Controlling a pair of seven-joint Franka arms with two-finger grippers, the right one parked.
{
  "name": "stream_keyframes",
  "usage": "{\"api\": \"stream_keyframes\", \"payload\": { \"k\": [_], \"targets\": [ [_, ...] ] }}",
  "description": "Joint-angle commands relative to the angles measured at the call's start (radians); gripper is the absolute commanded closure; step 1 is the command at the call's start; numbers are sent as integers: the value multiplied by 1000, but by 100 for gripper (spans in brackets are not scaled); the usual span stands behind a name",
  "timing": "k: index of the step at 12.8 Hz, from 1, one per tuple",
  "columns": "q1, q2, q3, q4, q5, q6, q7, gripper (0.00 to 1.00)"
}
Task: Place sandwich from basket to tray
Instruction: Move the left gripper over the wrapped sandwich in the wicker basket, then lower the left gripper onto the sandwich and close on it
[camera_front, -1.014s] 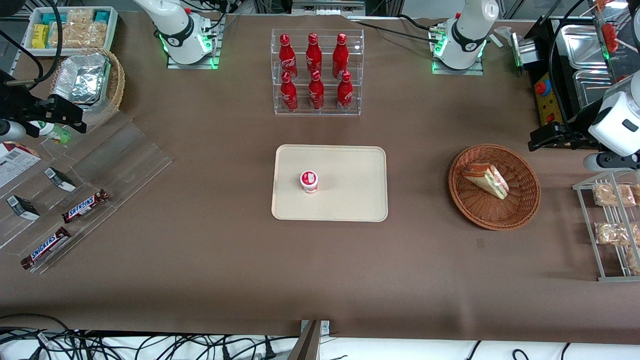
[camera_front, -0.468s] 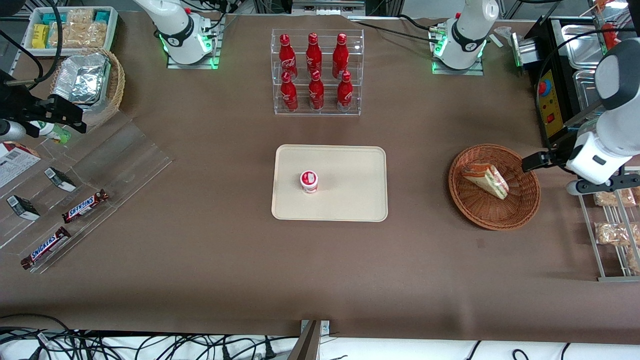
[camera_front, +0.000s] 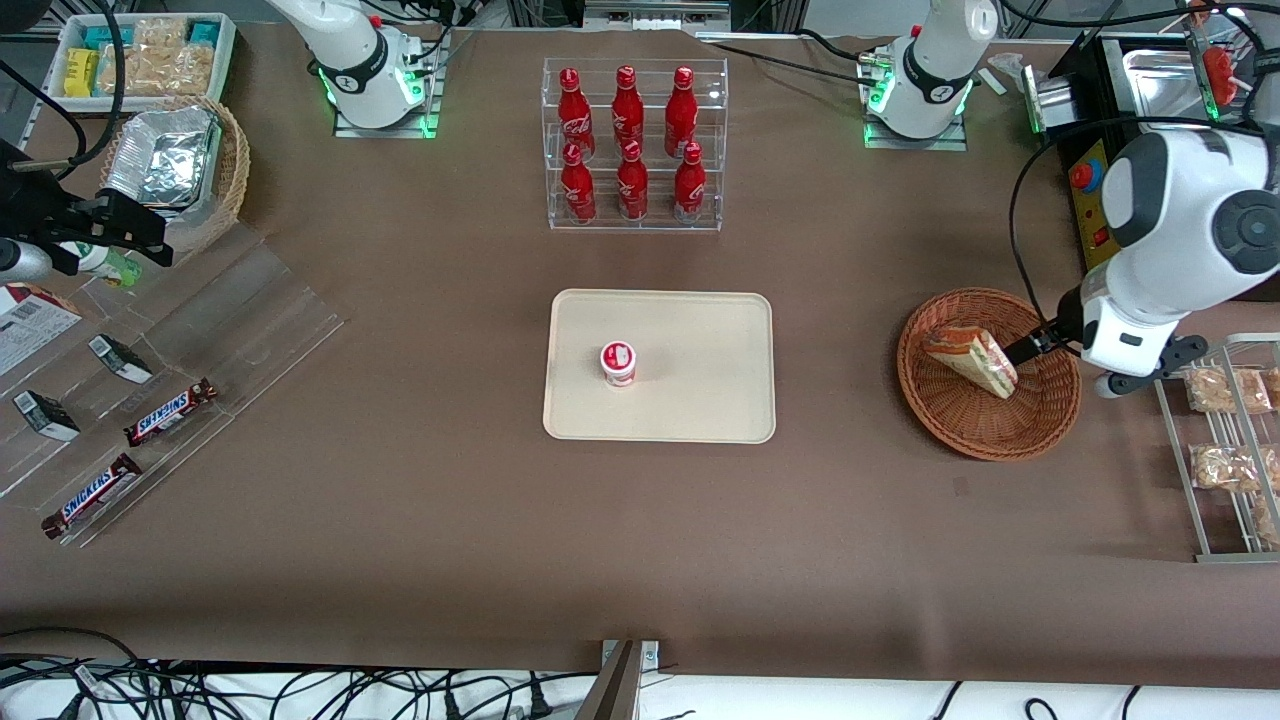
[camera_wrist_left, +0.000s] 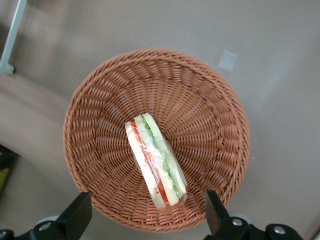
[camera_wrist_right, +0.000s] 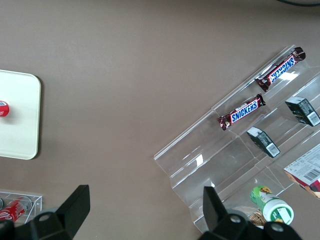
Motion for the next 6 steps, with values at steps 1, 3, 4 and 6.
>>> {"api": "stream_keyframes", "payload": {
  "k": [1,3,4,6],
  "targets": [
    [0,-46,-11,-145,22,146,-158,0],
    [-3,-41,-11,-200,22,229,-246,0],
    [-5,-38,-11,-225,22,263,-272,0],
    [-11,-18,-11,-251,22,315,-332,0]
  ]
}}
